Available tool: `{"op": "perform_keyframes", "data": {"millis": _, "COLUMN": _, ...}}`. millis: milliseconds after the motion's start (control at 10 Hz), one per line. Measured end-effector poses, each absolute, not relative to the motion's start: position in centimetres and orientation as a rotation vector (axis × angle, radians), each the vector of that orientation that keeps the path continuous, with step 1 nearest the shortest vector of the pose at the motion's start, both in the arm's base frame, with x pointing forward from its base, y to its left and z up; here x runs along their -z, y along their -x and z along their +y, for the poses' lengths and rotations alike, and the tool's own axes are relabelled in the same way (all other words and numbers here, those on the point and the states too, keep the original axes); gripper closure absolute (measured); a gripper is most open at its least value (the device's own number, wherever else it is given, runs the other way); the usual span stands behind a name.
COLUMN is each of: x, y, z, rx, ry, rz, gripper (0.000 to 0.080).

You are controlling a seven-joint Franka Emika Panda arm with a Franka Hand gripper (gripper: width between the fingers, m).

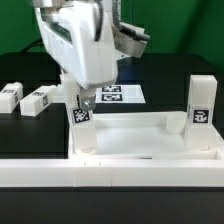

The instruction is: Assemble desk

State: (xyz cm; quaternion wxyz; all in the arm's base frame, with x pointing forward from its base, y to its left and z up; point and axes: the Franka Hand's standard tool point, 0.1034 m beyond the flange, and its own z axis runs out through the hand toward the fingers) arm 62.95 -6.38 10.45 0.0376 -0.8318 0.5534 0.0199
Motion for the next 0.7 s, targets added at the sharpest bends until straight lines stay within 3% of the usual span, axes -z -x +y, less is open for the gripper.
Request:
{"op": "perform_keyframes", "data": {"millis": 100, "x": -10.37, "y": -62.92, "z": -6.39, "rx": -0.059, "ry": 2.605, "rz": 1.616, "gripper": 0.0189}}
{"op": "perform_keyframes", "data": {"millis": 200, "x": -10.36, "y": -62.91, "z": -6.39, "rx": -0.055, "ry": 2.653, "rz": 1.534, "gripper": 0.0160}}
{"op": "perform_keyframes", "data": {"millis": 700, "x": -10.43, "y": -62.97, "z": -6.05, "rx": -0.025, "ry": 2.943, "rz": 0.852, "gripper": 0.0151}}
